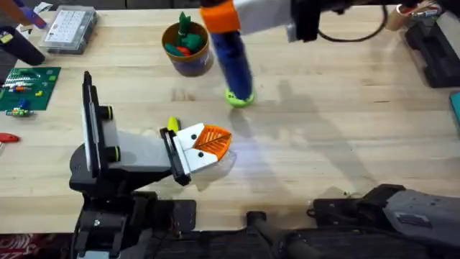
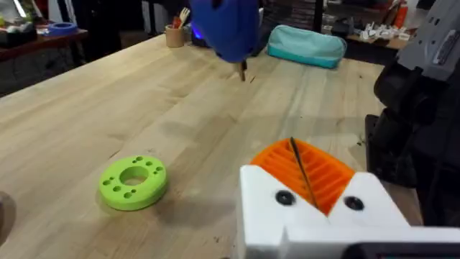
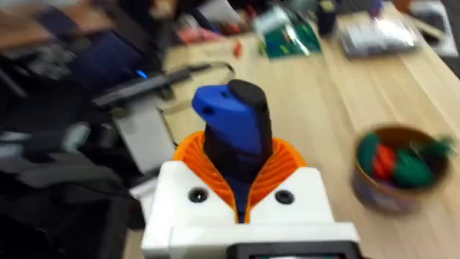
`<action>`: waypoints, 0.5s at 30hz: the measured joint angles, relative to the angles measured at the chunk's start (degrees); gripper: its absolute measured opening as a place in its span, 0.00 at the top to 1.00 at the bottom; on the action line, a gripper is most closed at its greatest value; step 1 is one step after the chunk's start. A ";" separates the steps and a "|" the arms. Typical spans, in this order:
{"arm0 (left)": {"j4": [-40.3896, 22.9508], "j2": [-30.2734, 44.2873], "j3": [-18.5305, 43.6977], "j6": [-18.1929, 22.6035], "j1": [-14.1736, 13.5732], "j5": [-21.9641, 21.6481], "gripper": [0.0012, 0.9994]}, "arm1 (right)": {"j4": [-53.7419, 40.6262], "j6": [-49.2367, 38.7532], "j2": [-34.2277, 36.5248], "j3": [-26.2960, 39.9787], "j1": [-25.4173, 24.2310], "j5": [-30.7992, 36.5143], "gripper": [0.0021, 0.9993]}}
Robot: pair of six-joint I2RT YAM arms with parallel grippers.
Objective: Pick up the gripper from the table and insert it into the empty holder that is missing its gripper. Then pick up a screw, insert it into the mounting hole, and use the screwdriver to tighten it. Finally, clean up the table by picking up the vegetable and placing it into the bucket.
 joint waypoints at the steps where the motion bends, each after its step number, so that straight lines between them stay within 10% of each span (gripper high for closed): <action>1: 0.00 0.00 0.00 -0.02 0.00 0.00 0.98 | -3.45 -2.32 0.00 0.84 -0.18 2.02 0.96; 15: 0.00 0.00 0.00 -0.02 0.00 -0.02 0.98 | -32.46 -32.97 1.02 7.90 -0.28 39.11 0.96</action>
